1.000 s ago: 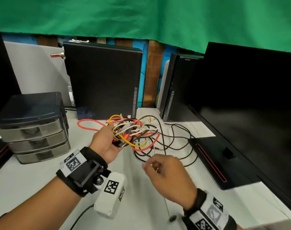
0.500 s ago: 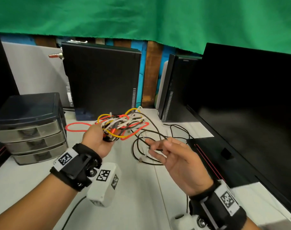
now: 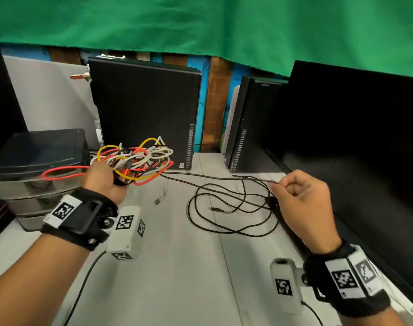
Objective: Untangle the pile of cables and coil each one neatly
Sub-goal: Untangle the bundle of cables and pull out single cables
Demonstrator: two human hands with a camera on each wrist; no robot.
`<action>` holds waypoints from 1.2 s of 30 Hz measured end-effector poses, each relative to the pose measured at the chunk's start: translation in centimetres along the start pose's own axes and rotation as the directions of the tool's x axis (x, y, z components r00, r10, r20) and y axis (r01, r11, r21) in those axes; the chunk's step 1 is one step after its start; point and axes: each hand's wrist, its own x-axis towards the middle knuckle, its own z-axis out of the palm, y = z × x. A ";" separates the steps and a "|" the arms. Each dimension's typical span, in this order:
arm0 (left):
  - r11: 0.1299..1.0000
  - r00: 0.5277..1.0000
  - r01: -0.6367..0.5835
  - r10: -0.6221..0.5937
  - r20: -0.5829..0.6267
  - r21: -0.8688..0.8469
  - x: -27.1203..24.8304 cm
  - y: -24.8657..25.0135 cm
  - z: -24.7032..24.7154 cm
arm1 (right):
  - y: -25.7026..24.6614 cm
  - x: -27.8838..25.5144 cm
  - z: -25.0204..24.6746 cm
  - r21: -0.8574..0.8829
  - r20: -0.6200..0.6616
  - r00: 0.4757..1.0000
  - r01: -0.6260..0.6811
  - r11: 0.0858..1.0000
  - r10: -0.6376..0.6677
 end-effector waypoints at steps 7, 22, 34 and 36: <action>0.997 0.997 -0.073 0.072 0.003 0.040 -0.2 1.4 -0.5 | -1.5 -0.7 0.0 0.573 0.187 0.982 -0.126 0.810 0.020; 0.988 0.985 -0.092 0.108 0.134 -0.123 -2.3 5.2 1.3 | 1.6 2.1 -2.4 0.529 0.394 0.819 -0.573 0.626 0.416; 0.992 0.989 -0.118 0.122 0.087 -0.050 -2.9 5.8 0.9 | 4.9 2.1 -1.9 -0.610 0.280 0.927 -0.027 0.792 0.248; 0.993 0.990 -0.113 0.115 0.085 -0.030 -3.5 4.6 1.8 | 4.3 1.7 -1.3 -0.487 0.460 0.847 -0.009 0.873 0.265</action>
